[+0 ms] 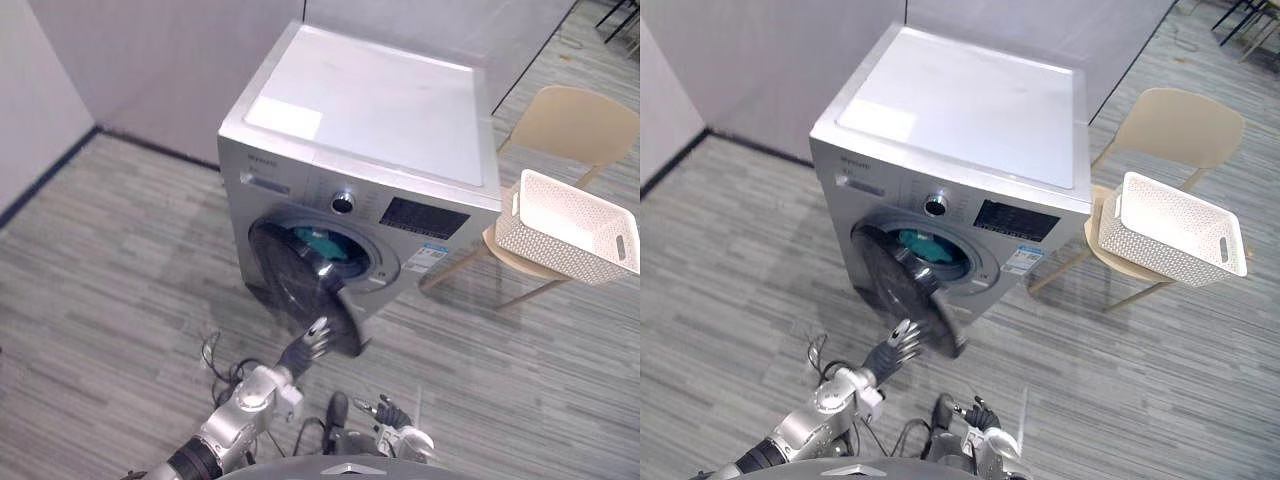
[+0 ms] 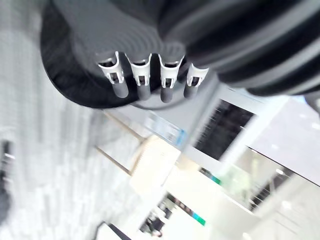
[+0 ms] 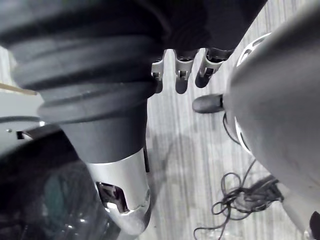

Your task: Pick up the laundry basket with both hands and put the clothes into the washing machine.

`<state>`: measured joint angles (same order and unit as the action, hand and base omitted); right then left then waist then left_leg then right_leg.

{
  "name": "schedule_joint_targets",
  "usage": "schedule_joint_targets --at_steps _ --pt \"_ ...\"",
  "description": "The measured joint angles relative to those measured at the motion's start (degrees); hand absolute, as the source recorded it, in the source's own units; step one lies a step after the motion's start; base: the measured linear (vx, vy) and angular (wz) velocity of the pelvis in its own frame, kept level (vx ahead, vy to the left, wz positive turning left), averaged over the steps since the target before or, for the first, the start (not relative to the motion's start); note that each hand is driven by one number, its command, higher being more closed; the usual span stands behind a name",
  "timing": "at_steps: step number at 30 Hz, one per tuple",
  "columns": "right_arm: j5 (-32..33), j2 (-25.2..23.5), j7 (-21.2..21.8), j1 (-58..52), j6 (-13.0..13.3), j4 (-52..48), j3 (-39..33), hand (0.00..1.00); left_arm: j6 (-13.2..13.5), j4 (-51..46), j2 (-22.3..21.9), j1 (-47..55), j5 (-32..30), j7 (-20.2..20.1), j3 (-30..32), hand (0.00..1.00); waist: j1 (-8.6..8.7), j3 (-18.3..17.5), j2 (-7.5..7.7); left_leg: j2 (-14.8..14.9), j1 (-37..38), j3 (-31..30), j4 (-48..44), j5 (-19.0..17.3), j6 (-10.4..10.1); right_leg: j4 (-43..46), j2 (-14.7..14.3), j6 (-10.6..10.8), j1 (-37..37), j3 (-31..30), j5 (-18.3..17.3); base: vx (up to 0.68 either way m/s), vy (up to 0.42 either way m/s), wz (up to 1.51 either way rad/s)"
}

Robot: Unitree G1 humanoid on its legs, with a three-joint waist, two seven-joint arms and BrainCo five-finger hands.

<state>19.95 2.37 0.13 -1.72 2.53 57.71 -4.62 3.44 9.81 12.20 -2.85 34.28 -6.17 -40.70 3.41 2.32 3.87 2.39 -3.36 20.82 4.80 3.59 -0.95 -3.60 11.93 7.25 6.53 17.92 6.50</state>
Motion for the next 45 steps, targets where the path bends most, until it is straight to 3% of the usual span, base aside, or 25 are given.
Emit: schedule_joint_targets --at_steps 1,4,9,15,18,20,23,25,27,30,31,32,33,34,35,36,37,39,42,45 --pt "-0.09 0.72 0.07 -0.39 0.0 0.03 0.08 0.0 0.26 -2.08 0.23 -0.77 1.33 -1.07 0.29 0.0 0.37 -0.91 -1.3 -0.02 0.94 0.43 0.01 -0.32 0.0 -0.4 -0.02 0.04 -0.85 -0.15 0.03 0.09 0.003 -0.13" --pt "-0.16 1.74 0.29 -0.25 0.01 1.75 0.88 0.0 1.05 -2.86 0.02 -1.27 1.62 -1.95 1.15 0.0 0.47 -2.12 -3.08 0.14 3.11 1.45 0.02 -0.96 -0.71 -1.0 -0.23 1.03 -2.41 -1.47 1.91 0.07 -0.015 -0.23" --pt "-0.69 2.78 0.39 -1.02 -0.22 2.51 1.66 0.0 1.03 -0.89 -1.22 -0.4 1.39 -1.98 0.09 0.0 1.17 -2.54 -3.48 1.01 5.35 2.03 0.01 -1.32 -1.23 -1.02 -1.11 0.45 -4.1 -1.5 2.34 0.07 -0.044 -0.11" --pt "-1.87 2.71 0.4 -1.43 -0.25 4.06 0.97 0.0 0.59 8.26 -1.76 0.46 -0.99 -2.19 2.93 0.0 1.64 -2.56 -2.71 0.89 6.65 2.47 0.0 -1.68 -1.73 -1.36 -0.97 0.48 -5.24 -1.54 2.27 0.02 -0.01 -0.04" --pt "-1.88 2.65 0.36 -0.95 -0.41 4.06 0.99 0.0 0.14 22.33 -2.22 1.17 -4.88 -0.94 9.83 0.0 1.55 -2.28 -2.07 0.85 7.57 2.19 0.0 -1.73 -1.78 -1.37 -0.95 0.68 -6.28 -1.32 1.9 0.0 -0.007 0.02" --pt "-1.93 2.64 0.35 -0.68 -0.58 4.39 1.0 0.0 -0.35 37.6 -3.32 1.24 -10.77 1.55 18.35 0.0 1.47 -2.14 -1.73 0.54 7.79 0.9 -0.23 -1.84 -1.7 -1.37 -0.57 1.23 -7.03 -0.13 0.94 -0.01 -0.019 0.23" --pt "-2.45 2.64 0.35 0.78 -1.59 6.52 1.06 0.0 -1.23 51.32 -3.83 2.08 -17.84 4.67 30.31 0.0 0.23 -1.86 -1.4 -0.16 7.35 -0.16 -0.36 -2.71 -0.94 -1.37 0.16 1.69 -7.3 0.76 0.59 -0.02 0.015 0.23" --pt "-3.74 2.45 0.37 1.39 -1.83 6.69 1.02 0.0 -1.81 56.42 -3.65 4.44 -22.89 6.88 39.61 0.0 -1.26 -1.6 -1.08 -1.14 6.58 -0.62 -1.31 -3.85 0.47 -1.0 1.35 2.2 -7.36 1.54 0.23 0.01 0.052 0.18" --pt "-5.13 2.64 0.38 2.63 -2.34 6.8 -0.32 0.0 -2.4 56.73 -3.79 5.94 -23.4 7.99 44.56 0.0 -2.18 -1.14 -1.17 -2.12 3.75 -2.11 -5.98 -6.66 1.78 0.76 3.39 3.39 -7.0 2.64 -0.6 0.05 0.098 0.48" --pt "-5.94 2.99 0.4 3.24 -2.47 6.79 -3.77 0.0 -2.37 56.4 -3.87 7.58 -25.83 8.39 46.36 0.0 -2.74 -0.34 -1.45 -4.98 -0.33 -7.31 -14.28 -12.78 4.56 10.62 9.07 4.43 -6.79 7.09 -4.6 0.05 0.173 0.92" --pt "-5.93 3.05 0.47 2.93 -2.43 6.77 -4.91 0.0 -2.37 56.47 -4.06 8.13 -27.23 8.38 46.62 0.0 -2.46 -0.26 -1.72 -6.03 -0.33 -9.56 -15.41 -13.66 5.6 16.14 11.0 2.88 -6.6 7.98 -5.8 0.14 0.272 1.29" --pt "-5.9 3.24 0.41 2.52 -1.95 6.61 -5.41 0.0 -2.37 56.73 -4.51 8.43 -28.46 8.39 46.76 0.0 -2.29 0.15 -2.51 -6.61 0.12 -11.58 -16.24 -13.99 6.1 23.15 12.93 -0.1 -5.35 7.79 -5.88 0.19 0.284 1.35" --pt "-5.68 3.73 0.48 2.56 -0.97 5.58 -5.89 0.0 -2.38 56.86 -4.57 9.35 -30.17 8.32 46.74 0.0 -2.36 0.68 -3.06 -7.46 1.26 -14.38 -16.52 -14.17 6.51 34.22 14.66 -9.77 -1.65 4.09 -3.79 0.15 0.24 1.31" --pt "-5.6 4.04 0.53 3.17 -0.96 5.46 -5.81 0.0 -2.75 56.83 -4.38 9.95 -31.24 8.36 46.82 0.0 -2.5 1.73 -4.01 -7.98 3.11 -16.59 -16.49 -14.66 7.56 44.56 14.66 -12.47 2.89 -3.02 -1.52 0.17 0.19 1.03" --pt "-5.27 3.94 0.55 3.78 -0.99 5.46 -5.68 0.0 -3.16 56.8 -3.96 10.53 -31.65 8.49 47.0 0.0 -2.65 2.19 -3.24 -8.16 4.12 -17.7 -16.49 -14.93 8.06 49.5 13.62 -10.16 4.84 -6.67 -3.16 0.16 0.095 0.8" --pt "-3.88 3.04 0.59 4.28 -1.06 5.39 -5.26 0.0 -3.72 56.8 -3.17 11.07 -32.33 8.63 47.53 0.0 -2.72 2.74 -1.95 -8.44 5.8 -19.54 -16.42 -15.45 9.1 54.89 11.03 -7.22 7.15 -11.07 -7.41 0.29 0.048 0.84" --pt "-1.1 1.03 0.62 4.28 -1.1 3.94 -4.94 0.0 -4.11 56.75 -2.96 11.17 -32.4 8.74 48.72 0.0 -2.86 3.52 -0.26 -8.85 7.45 -22.12 -15.51 -15.59 9.34 56.78 5.18 -5.45 9.98 -16.13 -12.31 0.25 -0.008 0.93" --pt "1.82 -0.46 0.64 4.73 -1.04 3.52 -4.33 0.0 -4.16 56.53 -3.61 10.91 -32.64 9.07 49.65 0.0 -2.38 4.0 0.25 -8.8 8.65 -23.56 -14.49 -15.22 8.23 51.91 -0.43 -3.07 12.21 -20.22 -16.0 0.24 -0.033 0.71" --pt "4.69 -0.21 0.72 4.19 -1.45 -0.86 -0.46 0.0 -4.02 55.22 -4.54 10.11 -32.92 9.73 49.82 0.0 -1.73 4.39 -0.8 -8.66 11.86 -25.87 -13.01 -14.74 3.24 30.2 -5.59 -2.34 13.17 -24.76 -14.94 0.32 -0.078 0.63" --pt "4.92 -0.92 0.86 4.17 -1.36 -4.88 2.59 0.0 -3.34 53.22 -4.78 8.98 -33.32 9.98 49.76 0.0 -1.86 4.09 -0.27 -8.37 14.09 -29.51 -13.01 -16.93 -0.29 21.99 -6.89 -2.39 12.81 -30.55 -10.47 0.4 -0.219 0.76"
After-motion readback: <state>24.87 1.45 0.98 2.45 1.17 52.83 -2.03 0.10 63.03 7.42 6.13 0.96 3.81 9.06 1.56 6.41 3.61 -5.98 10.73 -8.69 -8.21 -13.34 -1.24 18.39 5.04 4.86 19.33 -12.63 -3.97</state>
